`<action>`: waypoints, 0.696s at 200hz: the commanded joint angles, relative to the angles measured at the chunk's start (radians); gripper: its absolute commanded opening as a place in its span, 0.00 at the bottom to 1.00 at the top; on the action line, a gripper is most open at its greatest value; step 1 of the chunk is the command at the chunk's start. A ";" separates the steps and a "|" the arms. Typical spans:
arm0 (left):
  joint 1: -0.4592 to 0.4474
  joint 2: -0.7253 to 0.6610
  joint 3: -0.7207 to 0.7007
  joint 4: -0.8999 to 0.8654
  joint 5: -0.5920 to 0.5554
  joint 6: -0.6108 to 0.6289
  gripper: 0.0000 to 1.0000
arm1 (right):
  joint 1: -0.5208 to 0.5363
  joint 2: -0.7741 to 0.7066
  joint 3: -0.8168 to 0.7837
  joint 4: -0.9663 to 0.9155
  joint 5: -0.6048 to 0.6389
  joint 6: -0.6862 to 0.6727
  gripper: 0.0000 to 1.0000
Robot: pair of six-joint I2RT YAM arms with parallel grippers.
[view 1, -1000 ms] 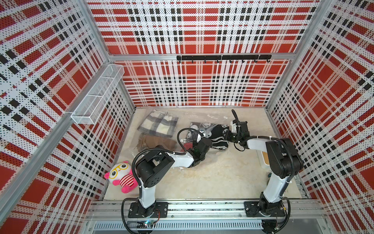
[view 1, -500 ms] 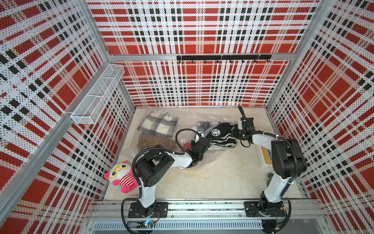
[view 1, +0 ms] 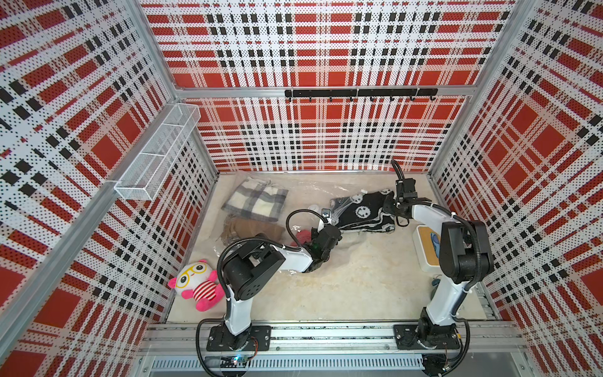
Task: Take the scarf out of the vacuum bag
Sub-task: Take out the scarf from the vacuum bag.
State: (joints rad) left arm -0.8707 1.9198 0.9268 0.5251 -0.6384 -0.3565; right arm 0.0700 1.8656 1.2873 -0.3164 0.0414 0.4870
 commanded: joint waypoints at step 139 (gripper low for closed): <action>-0.011 0.013 0.038 -0.027 -0.025 0.014 0.00 | 0.061 -0.473 -0.228 0.108 0.312 -0.020 1.00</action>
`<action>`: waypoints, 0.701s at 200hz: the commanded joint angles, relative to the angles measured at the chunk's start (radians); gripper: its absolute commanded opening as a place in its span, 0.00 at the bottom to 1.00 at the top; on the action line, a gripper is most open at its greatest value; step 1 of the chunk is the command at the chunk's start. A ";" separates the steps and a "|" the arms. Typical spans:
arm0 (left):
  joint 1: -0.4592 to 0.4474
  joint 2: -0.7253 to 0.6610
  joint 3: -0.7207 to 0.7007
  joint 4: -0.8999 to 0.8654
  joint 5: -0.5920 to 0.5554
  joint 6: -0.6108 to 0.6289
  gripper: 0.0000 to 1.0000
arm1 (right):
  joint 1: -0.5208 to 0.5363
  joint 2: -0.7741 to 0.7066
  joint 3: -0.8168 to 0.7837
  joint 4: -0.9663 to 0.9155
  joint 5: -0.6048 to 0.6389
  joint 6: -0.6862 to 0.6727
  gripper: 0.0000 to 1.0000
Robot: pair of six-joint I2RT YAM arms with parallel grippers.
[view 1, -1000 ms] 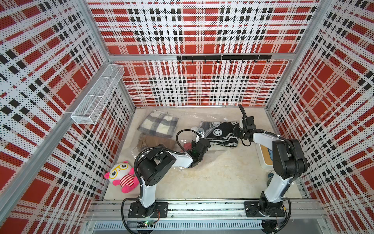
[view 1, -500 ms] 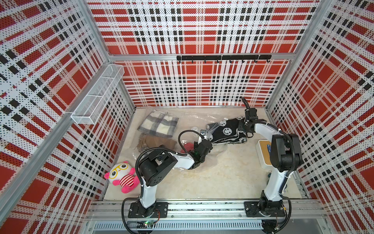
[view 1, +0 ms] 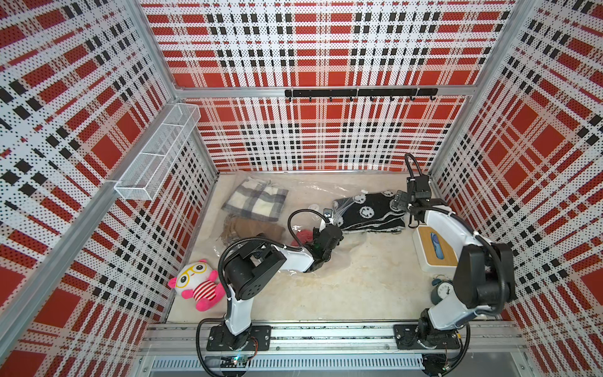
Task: Take the scarf out of the vacuum bag
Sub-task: Take out the scarf from the vacuum bag.
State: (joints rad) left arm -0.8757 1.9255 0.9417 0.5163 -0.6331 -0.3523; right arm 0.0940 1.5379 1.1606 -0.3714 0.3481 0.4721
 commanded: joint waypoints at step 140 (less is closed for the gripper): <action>-0.040 -0.023 0.017 -0.021 -0.051 0.002 0.00 | -0.061 -0.310 -0.456 0.423 -0.482 0.660 1.00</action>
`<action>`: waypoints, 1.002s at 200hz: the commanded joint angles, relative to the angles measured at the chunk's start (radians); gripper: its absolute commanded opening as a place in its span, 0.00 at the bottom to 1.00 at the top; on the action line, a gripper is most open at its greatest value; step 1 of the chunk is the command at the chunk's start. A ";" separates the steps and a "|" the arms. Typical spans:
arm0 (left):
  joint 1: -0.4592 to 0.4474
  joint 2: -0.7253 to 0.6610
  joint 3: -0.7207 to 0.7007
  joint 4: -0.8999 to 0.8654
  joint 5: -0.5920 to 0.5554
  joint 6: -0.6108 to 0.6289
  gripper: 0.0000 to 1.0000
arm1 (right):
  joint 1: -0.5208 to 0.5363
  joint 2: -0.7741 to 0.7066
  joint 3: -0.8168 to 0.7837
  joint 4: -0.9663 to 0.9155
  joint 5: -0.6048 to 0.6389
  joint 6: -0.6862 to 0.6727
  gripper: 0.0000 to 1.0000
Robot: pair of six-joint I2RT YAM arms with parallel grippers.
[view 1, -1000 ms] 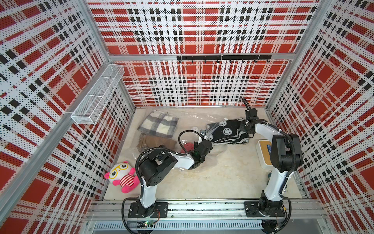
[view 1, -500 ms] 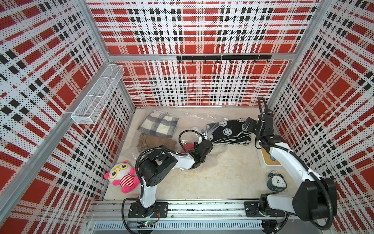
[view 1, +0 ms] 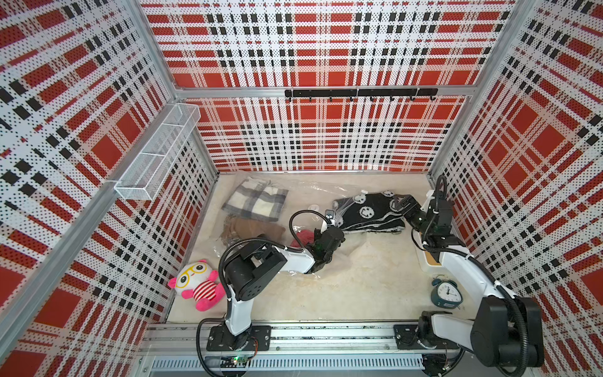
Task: Take the scarf out of the vacuum bag
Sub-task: Take out the scarf from the vacuum bag, then move the scarf to the corner of the board.
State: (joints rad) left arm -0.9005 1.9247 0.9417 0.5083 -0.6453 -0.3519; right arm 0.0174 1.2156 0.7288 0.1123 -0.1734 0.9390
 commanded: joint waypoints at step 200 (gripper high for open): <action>-0.041 -0.007 0.050 -0.025 -0.048 0.009 0.00 | 0.205 0.508 -0.018 0.245 0.073 0.534 0.86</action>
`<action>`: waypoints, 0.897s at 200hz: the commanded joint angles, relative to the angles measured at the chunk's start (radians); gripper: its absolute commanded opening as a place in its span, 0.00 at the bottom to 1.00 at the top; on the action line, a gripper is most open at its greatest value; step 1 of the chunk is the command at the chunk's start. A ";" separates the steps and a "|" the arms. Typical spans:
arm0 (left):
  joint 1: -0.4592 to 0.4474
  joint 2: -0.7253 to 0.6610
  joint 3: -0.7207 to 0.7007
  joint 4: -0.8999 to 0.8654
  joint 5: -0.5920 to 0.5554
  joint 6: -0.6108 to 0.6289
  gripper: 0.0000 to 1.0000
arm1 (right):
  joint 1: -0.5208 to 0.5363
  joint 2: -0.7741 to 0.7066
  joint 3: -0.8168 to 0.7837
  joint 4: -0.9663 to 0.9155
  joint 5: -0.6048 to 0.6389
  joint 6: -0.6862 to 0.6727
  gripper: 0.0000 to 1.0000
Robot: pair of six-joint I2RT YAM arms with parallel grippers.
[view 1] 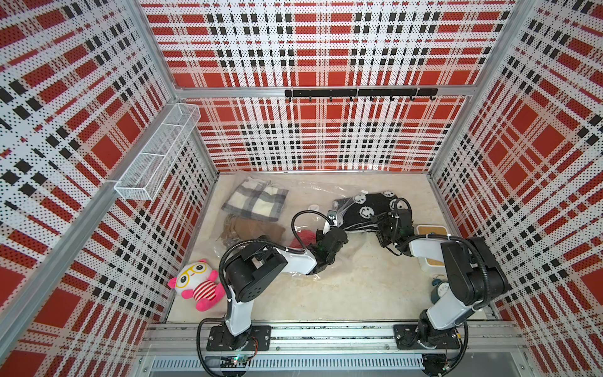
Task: Take the scarf out of the vacuum bag
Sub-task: Move the scarf to the corner of the board.
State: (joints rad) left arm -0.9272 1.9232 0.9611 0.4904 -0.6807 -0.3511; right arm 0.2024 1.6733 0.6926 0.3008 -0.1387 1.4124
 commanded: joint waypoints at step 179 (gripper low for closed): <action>0.011 -0.015 -0.010 0.084 -0.007 -0.012 0.00 | -0.138 0.072 -0.047 0.167 0.026 0.027 0.00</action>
State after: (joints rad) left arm -0.9241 1.9232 0.9619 0.5331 -0.6605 -0.3576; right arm 0.1181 1.7523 0.6640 0.4736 -0.1333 1.4544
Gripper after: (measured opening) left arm 0.052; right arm 0.072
